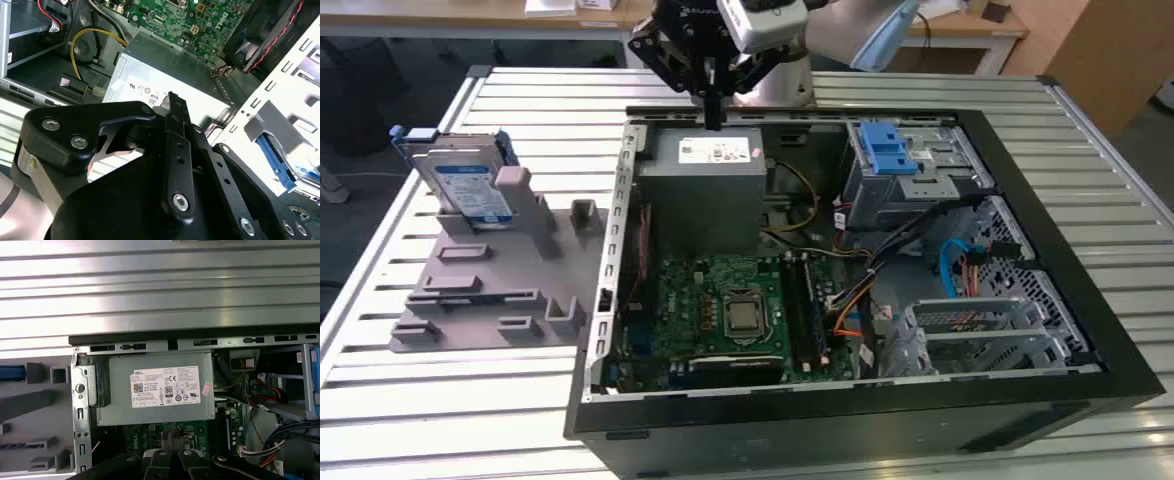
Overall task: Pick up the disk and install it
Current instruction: 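Reach for the disk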
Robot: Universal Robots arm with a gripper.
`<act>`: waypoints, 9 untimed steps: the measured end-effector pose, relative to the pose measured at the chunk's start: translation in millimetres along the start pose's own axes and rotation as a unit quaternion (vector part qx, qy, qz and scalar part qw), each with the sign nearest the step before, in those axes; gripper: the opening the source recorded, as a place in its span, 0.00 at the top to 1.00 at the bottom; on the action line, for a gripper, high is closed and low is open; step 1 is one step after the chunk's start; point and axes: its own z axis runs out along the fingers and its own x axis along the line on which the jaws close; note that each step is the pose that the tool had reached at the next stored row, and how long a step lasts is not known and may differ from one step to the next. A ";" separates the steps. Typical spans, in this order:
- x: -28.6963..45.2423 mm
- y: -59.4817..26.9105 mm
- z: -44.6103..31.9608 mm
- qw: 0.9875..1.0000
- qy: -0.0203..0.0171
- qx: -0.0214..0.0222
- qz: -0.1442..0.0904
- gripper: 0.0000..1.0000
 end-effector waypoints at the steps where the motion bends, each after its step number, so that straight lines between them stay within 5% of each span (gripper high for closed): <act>1: 0.0 0.0 0.0 1.000 0.000 0.000 0.000 0.89; 9: 4.6 -0.4 -0.1 1.000 0.000 0.000 0.000 0.89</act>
